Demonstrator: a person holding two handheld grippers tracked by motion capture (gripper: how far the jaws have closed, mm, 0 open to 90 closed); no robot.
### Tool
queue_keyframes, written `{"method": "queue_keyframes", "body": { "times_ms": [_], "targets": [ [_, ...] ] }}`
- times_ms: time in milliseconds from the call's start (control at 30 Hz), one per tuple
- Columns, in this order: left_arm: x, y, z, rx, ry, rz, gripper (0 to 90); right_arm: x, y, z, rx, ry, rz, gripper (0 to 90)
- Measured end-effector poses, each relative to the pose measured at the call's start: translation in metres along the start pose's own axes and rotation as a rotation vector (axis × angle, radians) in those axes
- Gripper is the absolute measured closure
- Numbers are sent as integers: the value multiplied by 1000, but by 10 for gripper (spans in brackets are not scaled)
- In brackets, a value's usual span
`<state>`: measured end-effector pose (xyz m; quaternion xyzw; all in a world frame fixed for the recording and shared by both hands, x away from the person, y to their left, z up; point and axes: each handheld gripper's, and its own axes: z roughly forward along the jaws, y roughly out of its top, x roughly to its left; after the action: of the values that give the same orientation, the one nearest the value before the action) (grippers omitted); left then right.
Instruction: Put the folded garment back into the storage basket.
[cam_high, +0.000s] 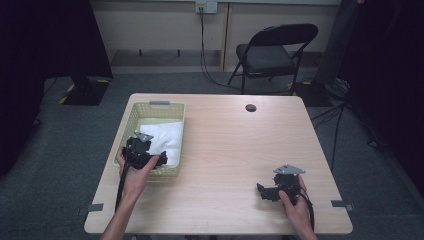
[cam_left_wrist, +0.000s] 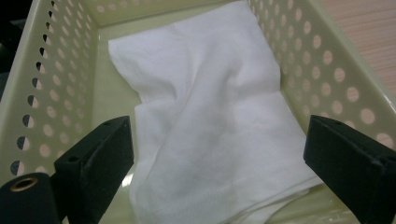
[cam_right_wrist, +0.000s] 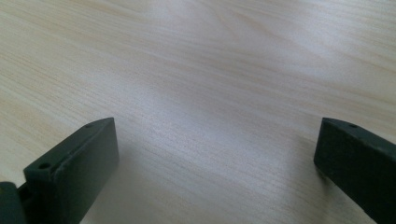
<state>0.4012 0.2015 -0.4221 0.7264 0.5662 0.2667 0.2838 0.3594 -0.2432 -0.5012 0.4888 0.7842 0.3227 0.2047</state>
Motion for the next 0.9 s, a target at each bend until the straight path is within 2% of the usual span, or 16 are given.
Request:
{"method": "queue_keyframes", "body": {
  "times_ms": [433, 567, 600, 767, 900],
  "targets": [
    [0, -6, -17, -27, -32, 0, 69, 0, 0, 0, 0, 0, 0, 0],
    [-4, -8, -22, -52, -51, 27, 69, 0, 0, 0, 0, 0, 0, 0],
    [-5, -9, -23, -53, -52, 39, 69, 0, 0, 0, 0, 0, 0, 0],
    [-8, -11, -28, -53, -49, 47, 69, 0, 0, 0, 0, 0, 0, 0],
    [-14, -16, -31, -61, -28, 56, 69, 0, 0, 0, 0, 0, 0, 0]
  ]
}}
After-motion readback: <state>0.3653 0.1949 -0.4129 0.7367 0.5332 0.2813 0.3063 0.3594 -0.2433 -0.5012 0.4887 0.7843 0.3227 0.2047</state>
